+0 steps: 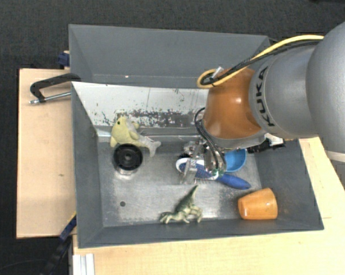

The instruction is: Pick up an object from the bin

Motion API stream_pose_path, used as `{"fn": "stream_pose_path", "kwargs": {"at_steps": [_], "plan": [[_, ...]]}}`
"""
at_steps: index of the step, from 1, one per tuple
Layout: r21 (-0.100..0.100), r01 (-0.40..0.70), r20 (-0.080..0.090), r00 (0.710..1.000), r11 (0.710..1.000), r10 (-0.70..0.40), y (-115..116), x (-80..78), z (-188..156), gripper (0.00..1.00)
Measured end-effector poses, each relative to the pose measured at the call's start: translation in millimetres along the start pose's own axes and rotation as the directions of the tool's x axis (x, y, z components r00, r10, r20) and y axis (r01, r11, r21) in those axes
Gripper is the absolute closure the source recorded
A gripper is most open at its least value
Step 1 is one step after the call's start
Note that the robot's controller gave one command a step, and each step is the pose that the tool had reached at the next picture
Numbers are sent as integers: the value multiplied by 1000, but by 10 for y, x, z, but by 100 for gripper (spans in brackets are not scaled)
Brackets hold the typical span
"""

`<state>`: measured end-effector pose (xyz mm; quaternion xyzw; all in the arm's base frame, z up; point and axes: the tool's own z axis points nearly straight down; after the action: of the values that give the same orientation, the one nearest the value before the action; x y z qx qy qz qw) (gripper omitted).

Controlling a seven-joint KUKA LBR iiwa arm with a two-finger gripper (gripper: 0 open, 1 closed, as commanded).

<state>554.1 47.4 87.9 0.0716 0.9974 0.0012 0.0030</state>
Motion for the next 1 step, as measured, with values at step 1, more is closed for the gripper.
{"fn": "stream_pose_path", "kwargs": {"at_steps": [1], "plan": [[0,0,0,1000,1000,0,11,-10,-99,100]]}}
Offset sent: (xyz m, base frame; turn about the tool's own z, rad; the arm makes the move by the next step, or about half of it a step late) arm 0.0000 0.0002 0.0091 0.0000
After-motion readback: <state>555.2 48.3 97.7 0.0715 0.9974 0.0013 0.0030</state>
